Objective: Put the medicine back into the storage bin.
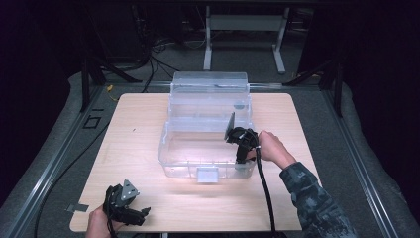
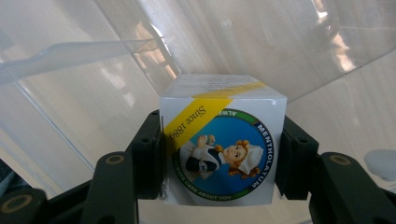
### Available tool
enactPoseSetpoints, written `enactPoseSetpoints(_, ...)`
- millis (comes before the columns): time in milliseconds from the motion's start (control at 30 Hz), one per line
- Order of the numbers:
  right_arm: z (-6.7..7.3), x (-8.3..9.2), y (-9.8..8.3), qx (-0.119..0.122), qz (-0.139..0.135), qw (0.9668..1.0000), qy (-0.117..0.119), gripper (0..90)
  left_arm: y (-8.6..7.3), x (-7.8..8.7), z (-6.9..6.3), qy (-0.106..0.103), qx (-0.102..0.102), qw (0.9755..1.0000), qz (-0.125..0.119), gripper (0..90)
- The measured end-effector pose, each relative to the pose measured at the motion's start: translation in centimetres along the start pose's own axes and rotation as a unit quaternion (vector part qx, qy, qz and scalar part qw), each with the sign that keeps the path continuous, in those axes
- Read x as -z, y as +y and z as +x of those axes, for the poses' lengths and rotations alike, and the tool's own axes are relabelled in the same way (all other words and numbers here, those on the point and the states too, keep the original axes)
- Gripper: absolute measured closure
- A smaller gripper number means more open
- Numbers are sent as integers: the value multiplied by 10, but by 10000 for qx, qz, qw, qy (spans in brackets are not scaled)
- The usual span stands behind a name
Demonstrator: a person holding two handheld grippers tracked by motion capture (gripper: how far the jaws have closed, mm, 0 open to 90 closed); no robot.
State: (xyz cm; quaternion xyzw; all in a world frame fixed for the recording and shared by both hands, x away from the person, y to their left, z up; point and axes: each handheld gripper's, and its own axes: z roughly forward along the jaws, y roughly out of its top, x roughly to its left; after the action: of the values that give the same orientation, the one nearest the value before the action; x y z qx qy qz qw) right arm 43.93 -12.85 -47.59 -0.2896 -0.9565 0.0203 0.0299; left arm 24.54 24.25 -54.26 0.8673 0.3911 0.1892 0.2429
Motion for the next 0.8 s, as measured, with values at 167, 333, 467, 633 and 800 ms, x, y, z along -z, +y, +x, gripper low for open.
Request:
enactPoseSetpoints(167, 1, -2, 0, 15, -45, 10000, 33, 453, 0, 0, -1, -14, 2, 10000, -4, 19)
enactPoseSetpoints(333, 2, 0, 2, 59, 237, 9995, -181, 451, 1, 0, -2, -10, -3, 10000, -26, 19)
enactPoseSetpoints(467, 1, 0, 3, 83, 328, 9993, -124, 450, 1, 0, -2, -19, -1, 10000, 15, 22)
enactPoseSetpoints(633, 1, -2, 3, 76, 336, 9993, -149, 449, 0, 0, -2, -6, 27, 10000, -13, 24)
enactPoseSetpoints(800, 0, 2, 6, 163, 721, 9972, -62, 444, 1, 0, -3, -55, -20, 10000, 11, 24)
